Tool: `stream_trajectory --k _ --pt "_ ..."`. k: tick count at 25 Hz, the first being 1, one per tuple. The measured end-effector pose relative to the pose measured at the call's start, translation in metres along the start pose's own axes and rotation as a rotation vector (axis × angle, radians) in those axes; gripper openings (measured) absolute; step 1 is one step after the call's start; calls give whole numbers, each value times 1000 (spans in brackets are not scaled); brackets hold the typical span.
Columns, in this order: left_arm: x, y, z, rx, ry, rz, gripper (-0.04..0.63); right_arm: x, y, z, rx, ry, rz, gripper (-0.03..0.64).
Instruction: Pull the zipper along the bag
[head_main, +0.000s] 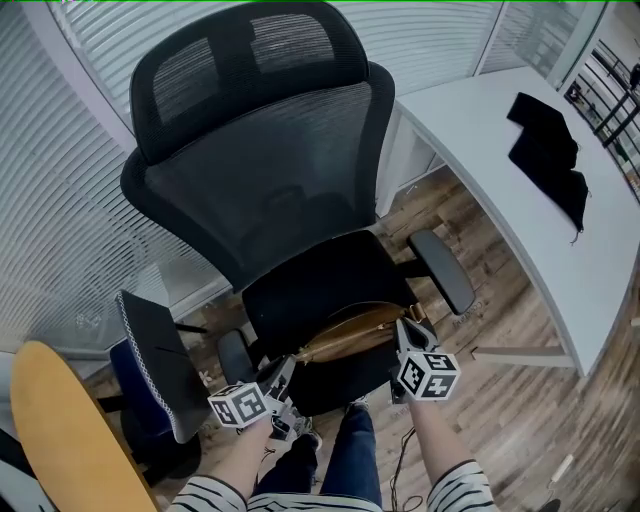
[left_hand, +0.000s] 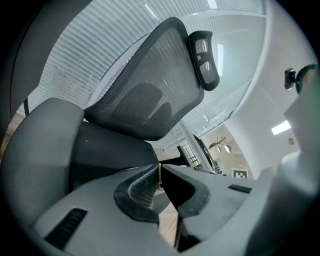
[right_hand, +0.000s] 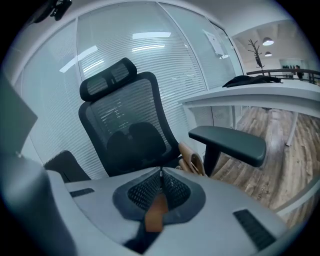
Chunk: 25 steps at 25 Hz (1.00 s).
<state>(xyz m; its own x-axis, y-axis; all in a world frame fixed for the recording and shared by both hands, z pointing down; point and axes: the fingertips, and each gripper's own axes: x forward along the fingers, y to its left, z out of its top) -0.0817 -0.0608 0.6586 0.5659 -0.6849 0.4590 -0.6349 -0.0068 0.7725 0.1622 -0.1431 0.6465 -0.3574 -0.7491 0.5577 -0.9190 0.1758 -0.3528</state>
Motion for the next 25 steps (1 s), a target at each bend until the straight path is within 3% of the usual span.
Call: stream_trajectory --k 25 --pt "0 -3 0 106 47 67 41 -21 -27 29 -122 -6 -115 34"
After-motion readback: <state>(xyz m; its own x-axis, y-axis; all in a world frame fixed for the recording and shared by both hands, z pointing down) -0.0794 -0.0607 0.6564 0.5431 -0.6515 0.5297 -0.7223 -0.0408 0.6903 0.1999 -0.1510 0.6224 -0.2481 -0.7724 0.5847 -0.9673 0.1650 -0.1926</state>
